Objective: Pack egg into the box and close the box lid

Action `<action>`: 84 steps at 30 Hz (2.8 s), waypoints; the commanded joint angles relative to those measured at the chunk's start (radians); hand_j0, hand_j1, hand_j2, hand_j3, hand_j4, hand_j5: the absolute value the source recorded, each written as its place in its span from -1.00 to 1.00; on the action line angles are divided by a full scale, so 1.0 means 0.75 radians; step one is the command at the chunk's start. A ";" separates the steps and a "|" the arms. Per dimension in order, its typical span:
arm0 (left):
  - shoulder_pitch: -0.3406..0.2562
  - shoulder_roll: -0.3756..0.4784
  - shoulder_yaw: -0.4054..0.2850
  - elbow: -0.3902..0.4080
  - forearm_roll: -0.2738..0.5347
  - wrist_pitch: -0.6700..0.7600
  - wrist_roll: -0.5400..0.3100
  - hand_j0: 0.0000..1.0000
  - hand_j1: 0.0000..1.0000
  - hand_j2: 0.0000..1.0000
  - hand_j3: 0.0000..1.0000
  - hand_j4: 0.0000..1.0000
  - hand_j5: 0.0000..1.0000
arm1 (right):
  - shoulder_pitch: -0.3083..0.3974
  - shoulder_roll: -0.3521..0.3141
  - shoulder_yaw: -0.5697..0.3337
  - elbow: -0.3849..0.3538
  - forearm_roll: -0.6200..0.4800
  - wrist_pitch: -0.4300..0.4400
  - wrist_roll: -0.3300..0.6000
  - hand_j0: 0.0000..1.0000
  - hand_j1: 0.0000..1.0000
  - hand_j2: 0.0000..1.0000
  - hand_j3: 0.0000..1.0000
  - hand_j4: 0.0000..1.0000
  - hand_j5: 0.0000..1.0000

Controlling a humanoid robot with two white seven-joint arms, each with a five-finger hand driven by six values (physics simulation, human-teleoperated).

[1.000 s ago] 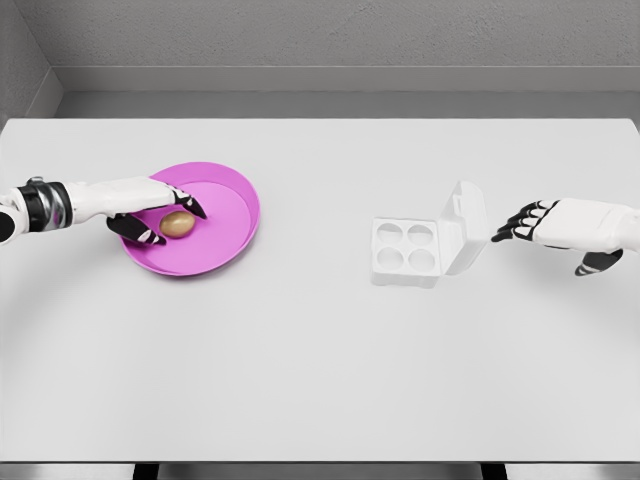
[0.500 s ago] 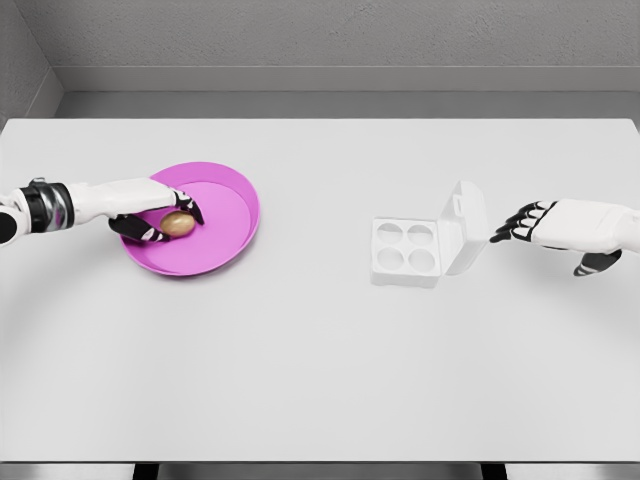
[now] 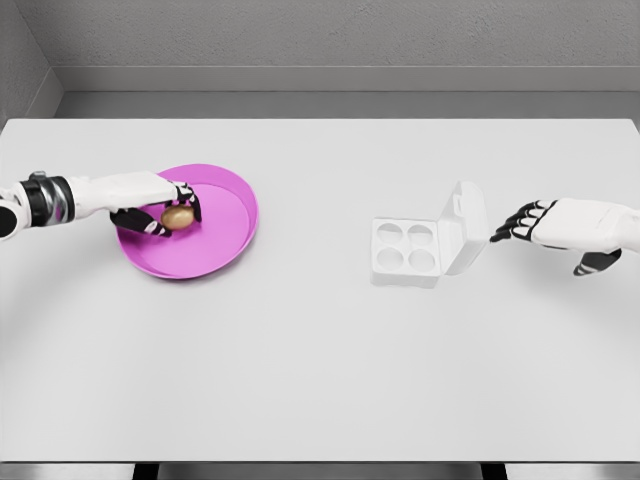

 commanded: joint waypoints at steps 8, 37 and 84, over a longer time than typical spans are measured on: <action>-0.035 -0.099 -0.007 -0.025 0.010 0.003 -0.002 -0.30 -0.30 -0.30 -0.30 -0.30 -0.30 | 0.002 -0.002 -0.001 -0.001 -0.006 0.003 0.000 1.00 1.00 1.00 1.00 1.00 1.00; -0.192 -0.754 -0.152 -0.007 -0.186 0.003 -0.029 -0.29 -0.29 -0.29 -0.29 -0.29 -0.29 | 0.002 -0.004 -0.001 -0.021 -0.006 0.003 0.000 1.00 1.00 1.00 1.00 1.00 1.00; -0.172 -0.696 -0.240 -0.034 -0.067 0.003 -0.013 0.72 0.72 0.72 0.72 0.72 0.72 | 0.004 -0.002 0.008 -0.027 -0.006 0.003 0.000 1.00 1.00 1.00 1.00 1.00 1.00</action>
